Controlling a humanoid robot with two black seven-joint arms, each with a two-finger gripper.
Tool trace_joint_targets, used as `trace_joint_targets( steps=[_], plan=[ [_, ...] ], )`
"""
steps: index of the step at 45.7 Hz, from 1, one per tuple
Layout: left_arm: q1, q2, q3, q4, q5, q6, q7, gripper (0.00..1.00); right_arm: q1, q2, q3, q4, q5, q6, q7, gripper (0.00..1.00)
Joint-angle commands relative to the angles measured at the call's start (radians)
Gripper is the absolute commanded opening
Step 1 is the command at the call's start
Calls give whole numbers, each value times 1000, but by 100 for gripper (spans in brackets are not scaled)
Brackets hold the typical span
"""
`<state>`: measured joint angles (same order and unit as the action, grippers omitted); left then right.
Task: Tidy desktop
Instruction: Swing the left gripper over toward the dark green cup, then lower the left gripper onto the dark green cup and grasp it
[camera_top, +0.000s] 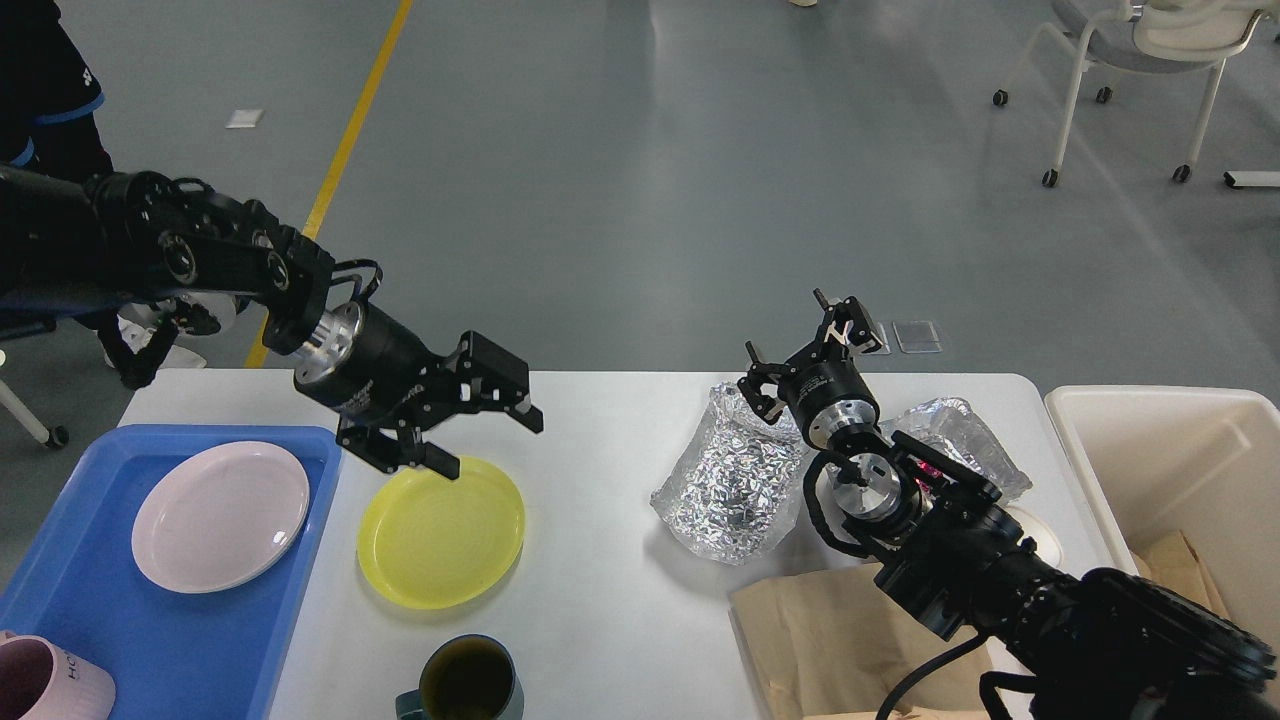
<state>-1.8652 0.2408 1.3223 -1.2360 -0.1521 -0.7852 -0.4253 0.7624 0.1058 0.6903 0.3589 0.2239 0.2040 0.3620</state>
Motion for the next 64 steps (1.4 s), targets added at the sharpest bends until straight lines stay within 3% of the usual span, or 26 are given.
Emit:
trace_joint_targets(
  steps=[1, 4, 13, 28, 35, 45, 64],
  plan=[
    [23, -15, 49, -56, 0, 11, 17, 99, 0, 0, 0, 0, 0, 0, 0, 100],
    [23, -52, 70, -95, 0, 43, 17, 99, 0, 0, 0, 0, 0, 0, 0, 100],
    [35, -126, 101, -192, 16, 276, 20, 99, 0, 0, 0, 0, 0, 0, 0, 100],
    [132, -189, 75, -220, 19, 363, 16, 98, 0, 0, 0, 0, 0, 0, 0, 100],
    [135, -196, 74, -249, 23, 366, 23, 99, 0, 0, 0, 0, 0, 0, 0, 100],
    [136, -189, 78, -249, 124, 394, 49, 98, 0, 0, 0, 0, 0, 0, 0, 100],
    [162, -196, 72, -249, 233, 527, 112, 97, 0, 0, 0, 0, 0, 0, 0, 100]
  ],
)
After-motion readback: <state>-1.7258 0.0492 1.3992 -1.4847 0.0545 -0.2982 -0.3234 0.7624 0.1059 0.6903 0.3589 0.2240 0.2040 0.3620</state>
